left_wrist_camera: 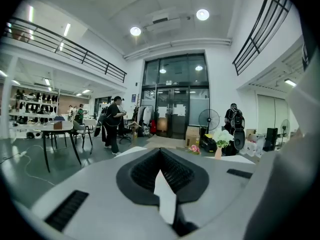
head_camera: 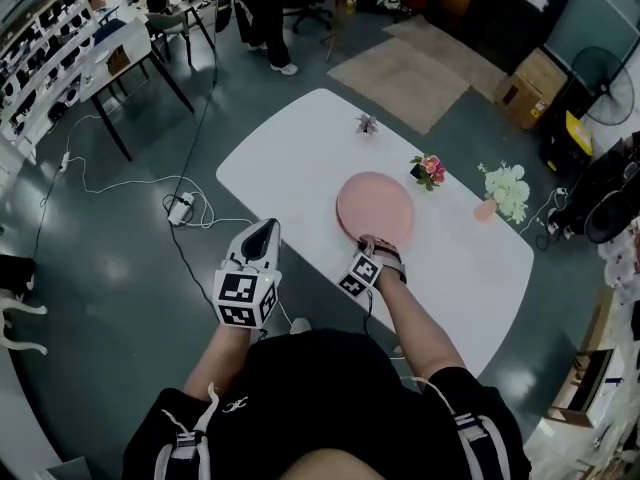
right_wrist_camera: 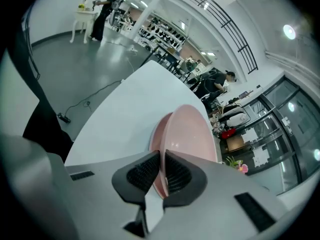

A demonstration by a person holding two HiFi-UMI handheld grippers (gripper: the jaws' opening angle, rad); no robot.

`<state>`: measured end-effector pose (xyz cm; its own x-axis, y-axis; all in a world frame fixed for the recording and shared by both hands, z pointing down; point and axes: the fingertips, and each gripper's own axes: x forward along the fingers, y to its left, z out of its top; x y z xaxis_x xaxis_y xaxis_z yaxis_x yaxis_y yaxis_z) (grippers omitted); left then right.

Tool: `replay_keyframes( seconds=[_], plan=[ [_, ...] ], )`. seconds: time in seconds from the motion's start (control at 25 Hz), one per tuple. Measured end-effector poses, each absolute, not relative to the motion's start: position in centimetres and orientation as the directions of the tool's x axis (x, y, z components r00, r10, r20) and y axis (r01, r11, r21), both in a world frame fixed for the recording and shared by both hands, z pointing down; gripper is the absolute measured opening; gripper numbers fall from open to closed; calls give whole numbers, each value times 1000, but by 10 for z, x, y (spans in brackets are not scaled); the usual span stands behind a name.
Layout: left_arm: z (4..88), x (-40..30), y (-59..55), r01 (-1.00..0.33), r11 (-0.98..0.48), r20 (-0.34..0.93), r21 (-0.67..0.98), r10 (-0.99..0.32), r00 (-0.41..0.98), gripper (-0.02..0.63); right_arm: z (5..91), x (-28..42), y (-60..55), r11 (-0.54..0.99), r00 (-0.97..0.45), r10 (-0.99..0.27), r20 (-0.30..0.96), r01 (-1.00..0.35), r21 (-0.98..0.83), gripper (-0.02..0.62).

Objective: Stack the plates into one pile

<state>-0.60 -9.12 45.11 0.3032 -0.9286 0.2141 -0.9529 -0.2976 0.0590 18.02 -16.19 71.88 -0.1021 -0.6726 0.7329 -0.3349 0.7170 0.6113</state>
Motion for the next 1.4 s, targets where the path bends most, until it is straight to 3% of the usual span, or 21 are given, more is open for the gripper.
replay_keyframes(
  seconds=[0.16, 0.28, 0.4, 0.52, 0.64, 0.84, 1.04, 1.16, 1.4],
  plan=[
    [448, -9, -88, -955, -292, 223, 55, -929, 296, 12, 728, 175, -161, 757, -142, -624, 768, -356, 548, 41],
    [446, -7, -86, -955, -293, 227, 53, -927, 298, 12, 723, 171, -164, 758, -196, -596, 778, -457, 466, 51],
    [447, 1, -87, -952, -303, 231, 54, -923, 307, 12, 715, 175, -167, 736, -260, -579, 773, -574, 358, 159],
    [447, 9, -90, -947, -317, 233, 55, -918, 321, 12, 690, 175, -168, 706, -364, -593, 718, -664, 246, 202],
    [447, 22, -93, -939, -340, 234, 56, -909, 344, 12, 643, 178, -170, 648, -461, -672, 580, -745, 160, 224],
    [446, 53, -101, -917, -394, 225, 59, -890, 397, 12, 532, 218, -171, 466, -449, -857, 254, -885, 8, 189],
    [442, 91, -105, -890, -452, 200, 60, -868, 454, 12, 447, 276, -145, 273, -274, -961, 29, -961, -31, 17],
    [439, 109, -107, -872, -486, 180, 62, -854, 489, 12, 423, 300, -128, 201, -201, -979, -27, -980, -7, 14],
    [434, 129, -111, -846, -530, 166, 61, -830, 533, 12, 423, 323, -108, 137, -136, -990, -22, -990, -35, 12]
  ],
)
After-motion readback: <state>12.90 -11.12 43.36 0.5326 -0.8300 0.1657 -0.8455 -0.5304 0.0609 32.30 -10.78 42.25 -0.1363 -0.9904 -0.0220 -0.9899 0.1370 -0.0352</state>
